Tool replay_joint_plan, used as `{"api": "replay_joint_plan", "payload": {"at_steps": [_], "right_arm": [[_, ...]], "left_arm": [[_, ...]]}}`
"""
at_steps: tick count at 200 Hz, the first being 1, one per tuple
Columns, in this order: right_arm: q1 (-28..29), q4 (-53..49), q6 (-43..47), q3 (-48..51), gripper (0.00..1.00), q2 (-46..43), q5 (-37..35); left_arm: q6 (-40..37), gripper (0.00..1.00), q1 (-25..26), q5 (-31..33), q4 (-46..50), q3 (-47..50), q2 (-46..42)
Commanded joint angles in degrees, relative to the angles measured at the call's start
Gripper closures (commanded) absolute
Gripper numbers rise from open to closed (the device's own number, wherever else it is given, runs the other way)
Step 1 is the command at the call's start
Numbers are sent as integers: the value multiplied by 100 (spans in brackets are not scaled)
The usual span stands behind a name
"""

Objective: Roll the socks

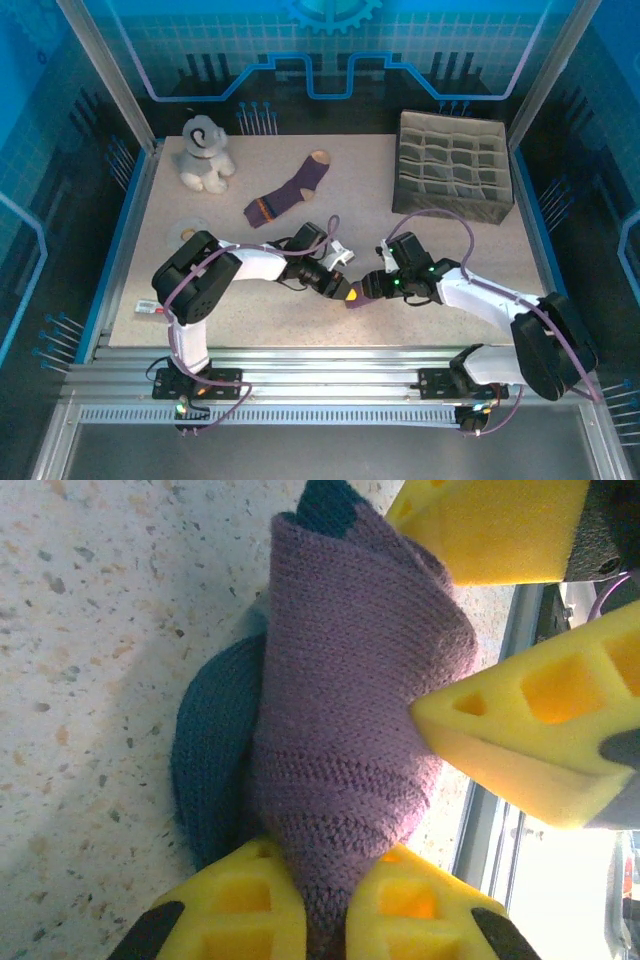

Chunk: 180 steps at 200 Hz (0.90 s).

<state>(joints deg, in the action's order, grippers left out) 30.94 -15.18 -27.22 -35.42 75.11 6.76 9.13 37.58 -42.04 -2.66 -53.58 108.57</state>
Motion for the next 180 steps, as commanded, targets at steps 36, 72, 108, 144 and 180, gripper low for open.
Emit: {"api": "replay_joint_plan", "payload": {"at_steps": [36,72,108,144,180], "right_arm": [[-91,303,-155,-171,59,717,306],[-91,327,-187,-142,65,959,232],[-91,319,-161,-106,66,927,127],[-89,284,-143,-96,59,833,90],[-105,-26,-543,-123,50,179,-81]], "left_arm": [[65,100,-32,482,618,137,302],[-93,88,17,782,375,368,-71],[-160,75,82,1077,267,489,-391],[-89,78,93,1052,341,372,-323],[195,94,96,1061,416,245,-33]]}}
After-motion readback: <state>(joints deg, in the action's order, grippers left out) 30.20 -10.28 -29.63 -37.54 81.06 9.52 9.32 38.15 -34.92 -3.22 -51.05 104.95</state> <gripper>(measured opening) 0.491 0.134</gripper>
